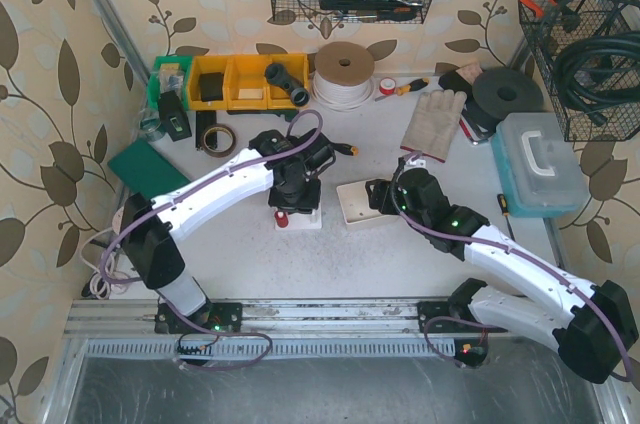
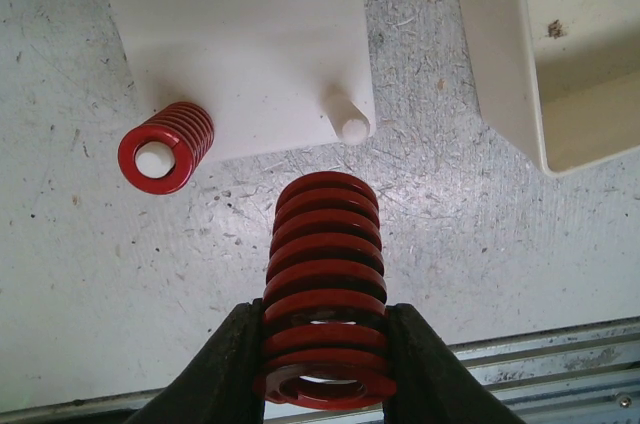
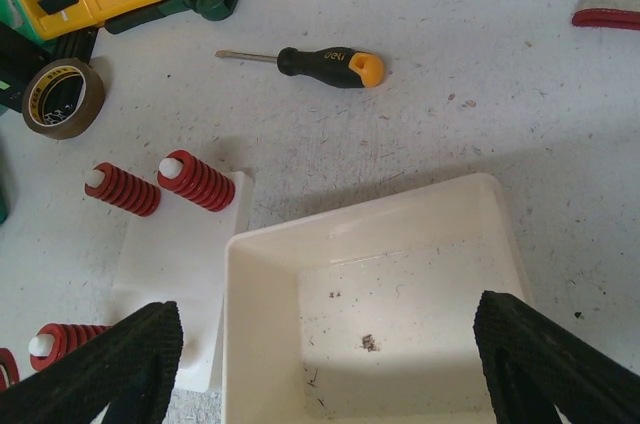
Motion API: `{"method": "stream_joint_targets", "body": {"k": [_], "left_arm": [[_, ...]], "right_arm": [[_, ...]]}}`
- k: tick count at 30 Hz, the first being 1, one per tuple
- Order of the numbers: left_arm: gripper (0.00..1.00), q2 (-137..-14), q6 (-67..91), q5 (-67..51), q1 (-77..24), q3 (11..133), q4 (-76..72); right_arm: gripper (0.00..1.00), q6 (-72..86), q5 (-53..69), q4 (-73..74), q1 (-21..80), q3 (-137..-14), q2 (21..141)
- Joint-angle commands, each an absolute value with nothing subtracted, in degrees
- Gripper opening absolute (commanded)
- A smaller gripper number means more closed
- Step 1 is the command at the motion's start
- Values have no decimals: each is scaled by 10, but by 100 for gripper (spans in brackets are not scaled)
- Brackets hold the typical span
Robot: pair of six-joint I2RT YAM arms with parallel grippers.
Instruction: Install the large spring
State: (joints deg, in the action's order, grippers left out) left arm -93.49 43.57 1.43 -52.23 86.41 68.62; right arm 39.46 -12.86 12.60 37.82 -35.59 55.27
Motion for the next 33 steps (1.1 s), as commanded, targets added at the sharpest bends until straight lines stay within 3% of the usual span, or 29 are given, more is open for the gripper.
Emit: {"method": "stream_joint_targets", "body": {"k": [1, 33], "left_arm": [[0, -951, 435, 2, -526, 894, 690], [0, -1053, 369, -56, -494, 983, 765]], "right_arm": [[79, 399, -129, 115, 375, -351, 550], [77, 399, -122, 108, 371, -346, 552]]}}
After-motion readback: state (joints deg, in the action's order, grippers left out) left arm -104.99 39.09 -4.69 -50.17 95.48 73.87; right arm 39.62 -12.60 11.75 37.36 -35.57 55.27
